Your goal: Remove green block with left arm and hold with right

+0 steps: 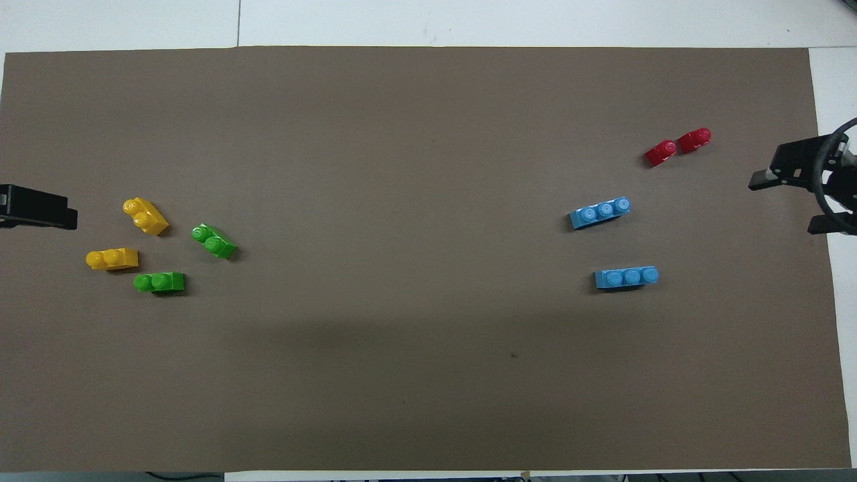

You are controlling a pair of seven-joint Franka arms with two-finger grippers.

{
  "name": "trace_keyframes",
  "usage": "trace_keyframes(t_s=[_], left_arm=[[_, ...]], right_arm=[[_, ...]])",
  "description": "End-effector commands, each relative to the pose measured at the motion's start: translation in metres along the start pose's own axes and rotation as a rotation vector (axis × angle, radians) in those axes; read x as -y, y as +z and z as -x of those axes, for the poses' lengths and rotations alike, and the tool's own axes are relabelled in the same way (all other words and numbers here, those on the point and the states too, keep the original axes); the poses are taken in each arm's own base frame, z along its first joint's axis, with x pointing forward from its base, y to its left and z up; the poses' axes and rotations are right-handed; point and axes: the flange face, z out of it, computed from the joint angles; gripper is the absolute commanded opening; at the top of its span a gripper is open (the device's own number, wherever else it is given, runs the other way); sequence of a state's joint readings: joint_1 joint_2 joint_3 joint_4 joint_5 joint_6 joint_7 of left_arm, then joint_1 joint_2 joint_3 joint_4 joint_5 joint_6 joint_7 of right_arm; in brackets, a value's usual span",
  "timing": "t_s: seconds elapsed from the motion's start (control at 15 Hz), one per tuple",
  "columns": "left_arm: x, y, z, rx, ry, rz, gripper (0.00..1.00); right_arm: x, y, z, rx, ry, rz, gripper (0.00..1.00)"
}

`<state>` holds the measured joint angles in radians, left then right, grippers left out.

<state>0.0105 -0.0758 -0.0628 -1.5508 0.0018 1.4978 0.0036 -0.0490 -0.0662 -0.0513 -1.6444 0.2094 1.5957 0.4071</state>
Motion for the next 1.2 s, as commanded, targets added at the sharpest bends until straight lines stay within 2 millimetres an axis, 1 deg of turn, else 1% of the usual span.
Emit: trace_keyframes(t_s=[0.0,0.07,0.2,0.47,0.73,1.13], left_arm=[[0.004,-0.006,-0.001,-0.005,0.004,-0.005,1.00],[0.004,-0.006,-0.001,-0.005,0.004,-0.005,1.00],[0.004,-0.008,0.000,-0.008,0.002,-0.003,1.00],[0.004,-0.008,0.001,-0.009,0.001,-0.003,1.00],[0.004,-0.008,0.001,-0.014,0.001,-0.003,1.00],[0.002,-0.010,0.000,-0.023,-0.024,0.009,1.00]], right_arm=[[0.002,-0.020,0.006,-0.019,-0.137,0.070,1.00],[0.000,-0.020,0.007,-0.016,-0.177,0.087,1.00],[0.000,-0.030,0.019,-0.014,-0.268,0.114,1.00],[0.018,-0.022,0.036,0.031,-0.354,0.177,1.00],[0.014,-0.015,0.035,0.066,-0.348,0.214,1.00],[0.010,-0.015,0.035,0.068,-0.338,0.235,1.00]])
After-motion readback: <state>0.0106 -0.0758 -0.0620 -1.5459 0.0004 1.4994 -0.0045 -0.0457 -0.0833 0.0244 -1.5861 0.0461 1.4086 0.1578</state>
